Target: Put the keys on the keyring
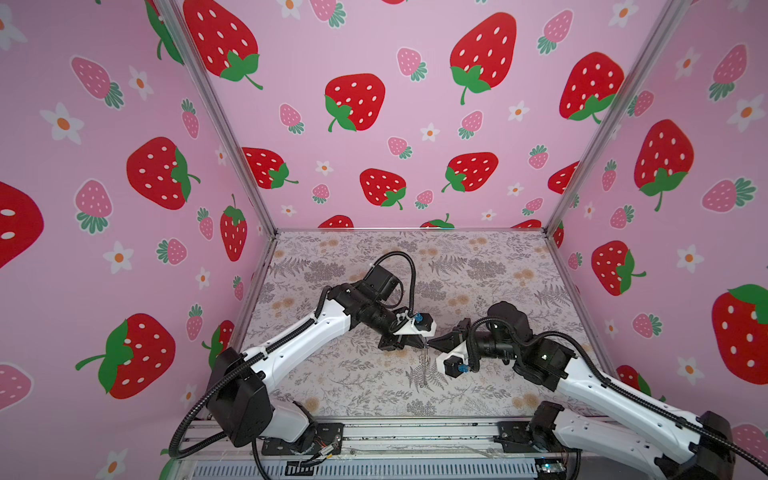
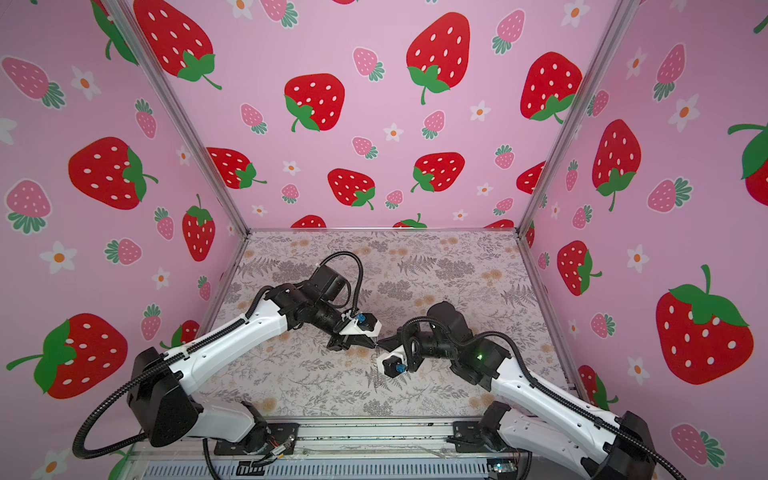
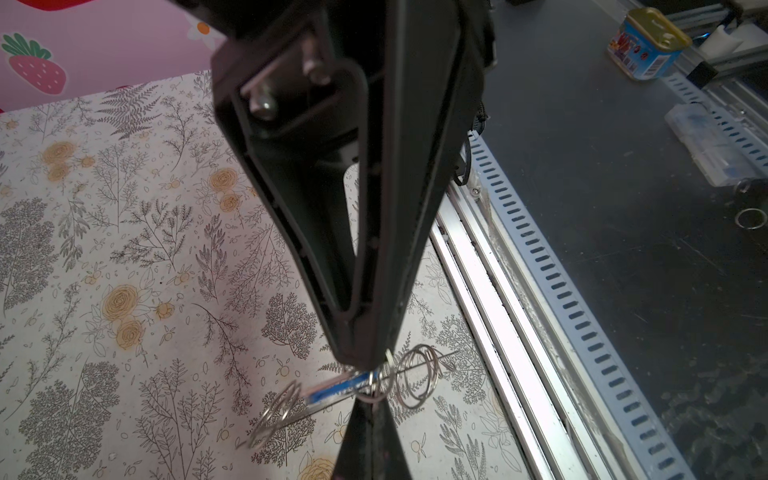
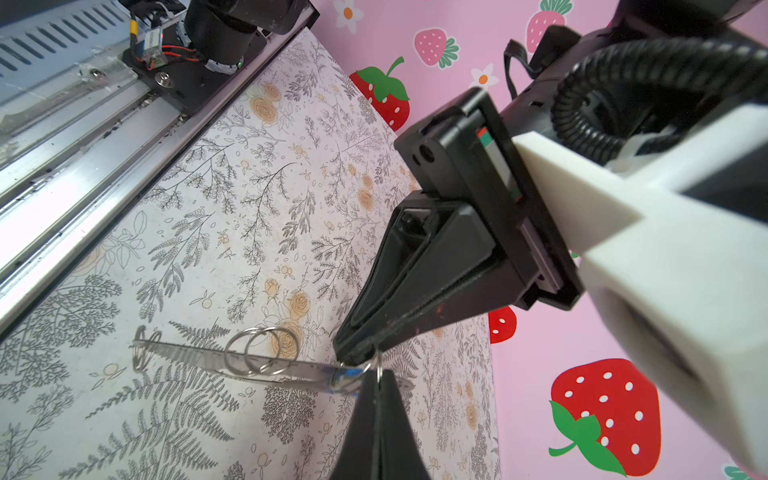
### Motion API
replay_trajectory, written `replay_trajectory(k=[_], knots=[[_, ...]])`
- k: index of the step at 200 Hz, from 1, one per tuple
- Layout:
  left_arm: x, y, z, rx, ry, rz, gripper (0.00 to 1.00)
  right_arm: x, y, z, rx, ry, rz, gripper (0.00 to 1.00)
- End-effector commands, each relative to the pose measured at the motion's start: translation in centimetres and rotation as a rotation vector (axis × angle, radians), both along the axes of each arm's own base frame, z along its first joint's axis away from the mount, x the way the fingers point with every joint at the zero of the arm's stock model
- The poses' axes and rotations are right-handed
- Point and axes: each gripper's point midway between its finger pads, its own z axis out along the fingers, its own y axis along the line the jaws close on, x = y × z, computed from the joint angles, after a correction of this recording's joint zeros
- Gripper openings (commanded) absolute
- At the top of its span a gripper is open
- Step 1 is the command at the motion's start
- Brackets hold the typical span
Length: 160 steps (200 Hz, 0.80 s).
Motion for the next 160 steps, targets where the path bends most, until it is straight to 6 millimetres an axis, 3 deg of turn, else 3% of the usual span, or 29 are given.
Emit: replay_trajectory(k=[1, 104, 107, 130, 160], knots=[[0.2, -0.5, 2.2, -0.061, -0.06, -0.028, 0.0, -1.2, -0.5, -1.4, -0.064, 0.027, 0.052, 0.0], [2.3, -0.7, 3.7, -0.179, -0.164, 0.094, 0.0, -0.8, -0.8, -2.7, -0.055, 0.104, -0.022, 0.0], [2.4, -0.7, 3.8, -0.184, -0.164, 0.1, 0.0, -0.8, -1.0, -1.9, -0.025, 0.089, -0.03, 0.0], [2.9, -0.9, 4.3, -0.225, -0.148, 0.134, 0.0, 0.1, -0.9, -1.3, 0.04, 0.095, -0.097, 0.0], [3.1, -1.3, 5.2, -0.283, -0.124, 0.153, 0.0, 1.9, -0.5, 0.4, 0.147, 0.143, -0.209, 0.24]])
